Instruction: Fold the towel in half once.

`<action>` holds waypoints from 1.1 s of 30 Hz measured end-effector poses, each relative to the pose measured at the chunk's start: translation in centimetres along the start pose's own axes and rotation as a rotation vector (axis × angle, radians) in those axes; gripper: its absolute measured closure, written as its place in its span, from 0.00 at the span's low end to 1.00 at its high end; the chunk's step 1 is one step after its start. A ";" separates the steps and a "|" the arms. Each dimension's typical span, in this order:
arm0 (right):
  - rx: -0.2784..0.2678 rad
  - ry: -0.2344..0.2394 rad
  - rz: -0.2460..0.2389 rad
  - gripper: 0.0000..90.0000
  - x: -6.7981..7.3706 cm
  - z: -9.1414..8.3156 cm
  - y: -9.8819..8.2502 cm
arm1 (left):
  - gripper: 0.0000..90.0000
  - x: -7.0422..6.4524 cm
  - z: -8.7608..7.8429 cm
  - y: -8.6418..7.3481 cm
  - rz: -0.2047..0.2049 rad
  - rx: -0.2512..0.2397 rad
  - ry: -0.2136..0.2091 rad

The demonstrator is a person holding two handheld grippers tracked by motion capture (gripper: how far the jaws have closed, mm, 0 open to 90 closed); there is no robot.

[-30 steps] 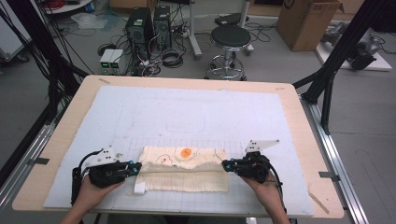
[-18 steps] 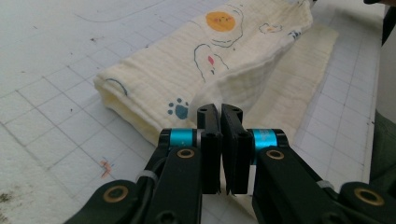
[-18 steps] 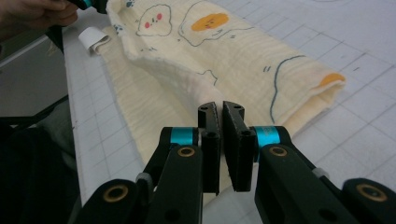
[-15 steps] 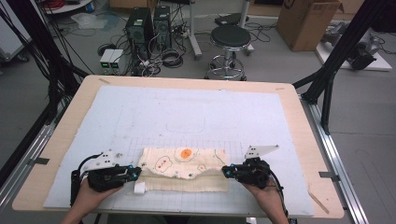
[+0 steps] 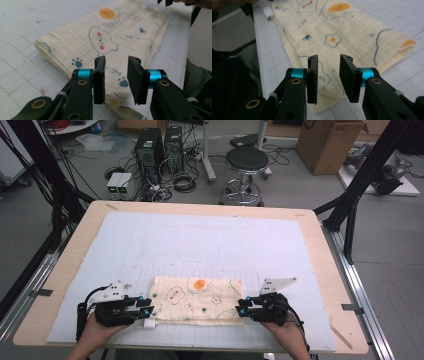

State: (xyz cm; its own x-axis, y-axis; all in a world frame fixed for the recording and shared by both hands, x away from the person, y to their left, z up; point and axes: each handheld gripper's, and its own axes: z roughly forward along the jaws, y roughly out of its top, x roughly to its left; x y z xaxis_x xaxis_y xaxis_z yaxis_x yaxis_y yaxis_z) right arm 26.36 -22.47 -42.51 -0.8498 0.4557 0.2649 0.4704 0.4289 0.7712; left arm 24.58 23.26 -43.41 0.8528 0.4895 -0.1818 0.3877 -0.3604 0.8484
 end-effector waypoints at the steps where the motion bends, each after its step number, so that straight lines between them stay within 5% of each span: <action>1: 0.018 -0.003 -0.006 0.75 0.0 0.3 0.0 | 0.75 0.0 0.2 -0.1 0.003 0.014 -0.004; 10: 0.143 0.024 -0.075 0.72 0.2 1.7 -0.5 | 0.78 -0.2 1.3 -0.5 0.055 0.129 -0.004; 15: 0.153 0.027 -0.069 0.87 0.2 1.7 -0.6 | 0.84 -0.2 1.3 -0.5 0.061 0.129 0.004; 20: 0.131 0.029 -0.061 0.93 0.2 1.3 -0.5 | 0.93 -0.2 1.2 -0.4 0.063 0.114 0.003; 33: 0.034 0.044 -0.062 0.94 0.7 -0.2 0.1 | 0.95 -0.2 0.5 -0.2 0.049 0.060 0.007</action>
State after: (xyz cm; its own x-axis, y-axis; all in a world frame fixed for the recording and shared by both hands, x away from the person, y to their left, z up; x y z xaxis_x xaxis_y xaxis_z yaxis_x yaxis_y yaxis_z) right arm 25.77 -22.24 -42.16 -0.8869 0.3930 0.2430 0.4237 0.4822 0.7668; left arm 24.51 22.84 -43.77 0.8690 0.4753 -0.1372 0.3658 -0.4306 0.8251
